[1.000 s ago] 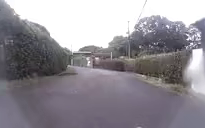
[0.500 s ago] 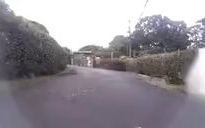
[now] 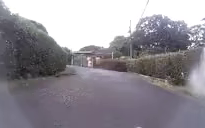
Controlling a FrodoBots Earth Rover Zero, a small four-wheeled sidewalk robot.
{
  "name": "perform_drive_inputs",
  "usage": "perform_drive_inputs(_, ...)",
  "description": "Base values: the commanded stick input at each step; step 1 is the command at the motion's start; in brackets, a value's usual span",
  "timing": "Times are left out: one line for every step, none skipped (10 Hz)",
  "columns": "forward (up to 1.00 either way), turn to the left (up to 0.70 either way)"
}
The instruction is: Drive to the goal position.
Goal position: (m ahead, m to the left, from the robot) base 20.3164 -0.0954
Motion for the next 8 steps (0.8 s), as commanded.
perform_drive_inputs(0.50,0.00)
perform_drive_inputs(0.50,0.00)
perform_drive_inputs(0.50,0.00)
perform_drive_inputs(0.50,0.00)
perform_drive_inputs(0.50,0.00)
perform_drive_inputs(0.50,0.00)
perform_drive_inputs(0.50,0.00)
perform_drive_inputs(0.50,0.00)
